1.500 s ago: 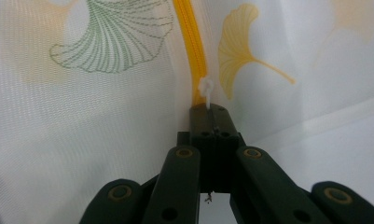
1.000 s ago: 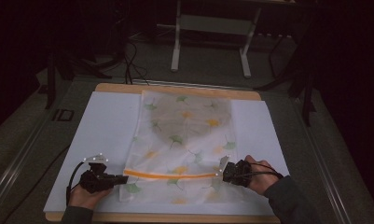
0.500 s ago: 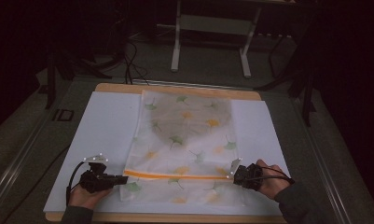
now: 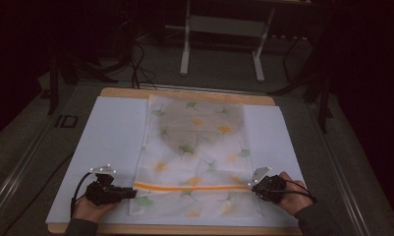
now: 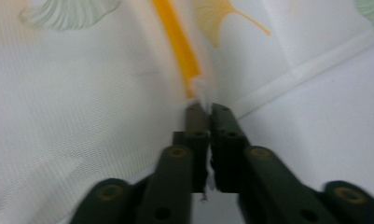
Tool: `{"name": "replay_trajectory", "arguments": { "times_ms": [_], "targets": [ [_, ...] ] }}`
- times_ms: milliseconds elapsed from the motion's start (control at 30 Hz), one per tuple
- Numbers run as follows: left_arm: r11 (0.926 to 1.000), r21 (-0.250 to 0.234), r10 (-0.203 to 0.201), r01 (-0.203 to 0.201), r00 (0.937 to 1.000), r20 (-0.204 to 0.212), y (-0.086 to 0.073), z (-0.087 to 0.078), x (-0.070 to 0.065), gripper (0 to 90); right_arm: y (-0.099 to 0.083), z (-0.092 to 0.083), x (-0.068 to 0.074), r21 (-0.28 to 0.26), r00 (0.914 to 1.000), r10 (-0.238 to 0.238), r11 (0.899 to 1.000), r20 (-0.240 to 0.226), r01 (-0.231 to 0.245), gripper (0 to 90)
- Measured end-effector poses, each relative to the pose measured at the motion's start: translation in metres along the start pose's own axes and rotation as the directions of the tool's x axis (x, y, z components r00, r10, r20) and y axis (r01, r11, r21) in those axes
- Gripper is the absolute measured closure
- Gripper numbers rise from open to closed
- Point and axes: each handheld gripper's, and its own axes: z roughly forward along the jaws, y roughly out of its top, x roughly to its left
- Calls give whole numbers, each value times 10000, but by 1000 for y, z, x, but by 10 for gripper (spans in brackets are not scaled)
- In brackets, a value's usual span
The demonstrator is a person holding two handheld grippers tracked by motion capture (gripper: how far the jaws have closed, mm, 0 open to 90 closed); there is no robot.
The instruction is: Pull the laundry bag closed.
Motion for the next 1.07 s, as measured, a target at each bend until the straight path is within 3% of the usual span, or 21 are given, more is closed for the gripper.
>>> {"name": "replay_trajectory", "arguments": {
  "times_ms": [133,367,467,600,700,800,867,900,967,1000,1067],
  "targets": [
    [9993,-374,-96,90,9998,-158,-1,-6,2,733,-9,-6,-3,-694,9967,736,9947,-340,-759,693],
    [9958,-919,-41,-12,9984,-573,-1,-13,3,699,-23,-9,-8,-1635,9838,1696,9705,-588,-1771,612],
    [9933,-1146,52,-158,9957,-926,-1,-15,4,692,-27,-10,-11,-2224,9722,2240,9465,-680,-2337,593],
    [9888,-1423,219,-457,9861,-1645,-1,-14,2,656,-29,-6,-13,-2715,9538,2883,9143,-846,-3004,570],
    [9867,-1467,332,-700,9703,-2397,-1,-12,3,621,-31,-1,-15,-3028,9342,3439,8841,-946,-3561,556],
    [9829,-1574,415,-959,9473,-3178,-2,-10,2,602,-35,6,-15,-3359,9091,4038,8462,-1024,-4137,548],
    [9787,-1678,460,-1182,9230,-3820,-2,-9,4,586,-39,10,-16,-3627,8860,4508,8119,-1082,-4574,545],
    [9786,-1672,441,-1198,9161,-3984,-1,-9,5,581,-42,12,-17,-3850,8714,4773,7875,-1132,-4813,546],
    [9774,-1695,388,-1260,8960,-4423,0,-7,6,581,-45,16,-17,-4170,8460,5235,7497,-1011,-5138,545],
    [9768,-1721,366,-1276,8908,-4530,0,-7,7,572,-46,19,-17,-4211,8418,5337,7473,-806,-5141,544],
    [9772,-1740,278,-1219,8852,-4643,0,-6,9,546,-48,22,-18,-4310,8206,5672,7248,-695,-5375,515]
  ]
}}
